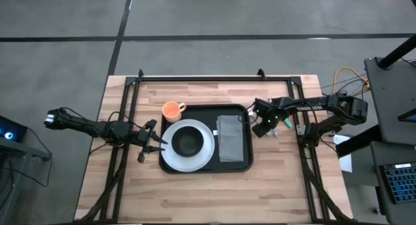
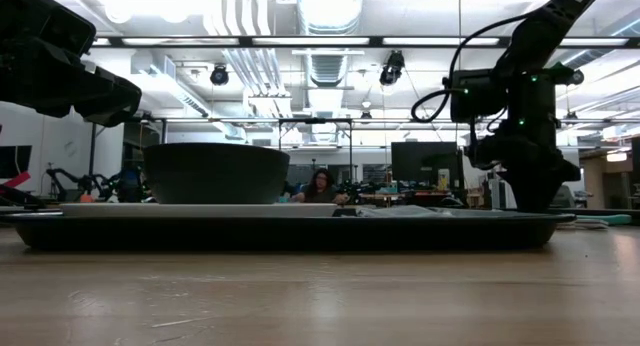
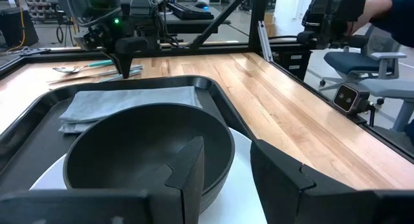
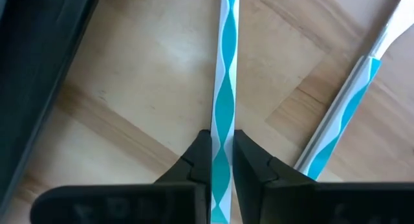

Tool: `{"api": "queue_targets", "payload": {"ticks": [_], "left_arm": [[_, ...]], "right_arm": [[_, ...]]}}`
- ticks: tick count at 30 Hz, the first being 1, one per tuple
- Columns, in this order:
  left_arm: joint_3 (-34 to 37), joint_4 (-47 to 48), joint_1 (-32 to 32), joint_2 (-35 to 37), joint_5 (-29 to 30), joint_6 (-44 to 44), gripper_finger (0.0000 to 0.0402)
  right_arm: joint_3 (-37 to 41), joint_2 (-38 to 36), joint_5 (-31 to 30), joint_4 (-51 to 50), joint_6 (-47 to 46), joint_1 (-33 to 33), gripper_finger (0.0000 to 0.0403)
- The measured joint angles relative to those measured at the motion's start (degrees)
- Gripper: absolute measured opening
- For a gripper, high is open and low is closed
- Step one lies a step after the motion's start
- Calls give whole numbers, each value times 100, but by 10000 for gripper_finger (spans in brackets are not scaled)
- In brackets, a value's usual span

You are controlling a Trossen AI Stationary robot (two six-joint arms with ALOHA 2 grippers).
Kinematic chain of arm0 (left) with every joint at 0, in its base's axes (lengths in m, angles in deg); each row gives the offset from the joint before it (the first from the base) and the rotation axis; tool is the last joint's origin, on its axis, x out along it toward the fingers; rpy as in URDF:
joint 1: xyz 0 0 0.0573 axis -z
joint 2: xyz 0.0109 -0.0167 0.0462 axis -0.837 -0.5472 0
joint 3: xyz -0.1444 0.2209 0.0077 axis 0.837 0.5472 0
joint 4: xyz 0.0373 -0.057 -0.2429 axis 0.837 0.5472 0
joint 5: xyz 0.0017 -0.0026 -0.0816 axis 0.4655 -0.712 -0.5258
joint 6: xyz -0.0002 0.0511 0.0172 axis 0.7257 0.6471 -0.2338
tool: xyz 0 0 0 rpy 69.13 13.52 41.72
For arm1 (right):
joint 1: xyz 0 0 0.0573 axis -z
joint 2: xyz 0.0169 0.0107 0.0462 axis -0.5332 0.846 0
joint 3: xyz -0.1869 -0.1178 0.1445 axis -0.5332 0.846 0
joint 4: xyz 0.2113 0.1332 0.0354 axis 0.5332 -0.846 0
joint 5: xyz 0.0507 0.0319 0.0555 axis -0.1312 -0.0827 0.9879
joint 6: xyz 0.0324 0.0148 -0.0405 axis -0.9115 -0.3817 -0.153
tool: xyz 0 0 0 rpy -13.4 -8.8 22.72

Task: Set up tray
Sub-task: Put the white and blue fork on the gray napkin on the black serving tray

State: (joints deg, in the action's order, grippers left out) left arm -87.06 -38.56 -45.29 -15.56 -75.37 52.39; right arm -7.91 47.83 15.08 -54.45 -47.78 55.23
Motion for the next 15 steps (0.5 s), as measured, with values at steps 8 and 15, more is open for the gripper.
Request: {"api": "queue_targets", "payload": {"ticks": [8,15], "left_arm": [[0,-1,2,0,0,0,109],[0,-2,2,0,0,2,109]], "right_arm": [[7,-22,105,-2,-495,189,24],[26,-461,36,-39,-1253,274,24]]}}
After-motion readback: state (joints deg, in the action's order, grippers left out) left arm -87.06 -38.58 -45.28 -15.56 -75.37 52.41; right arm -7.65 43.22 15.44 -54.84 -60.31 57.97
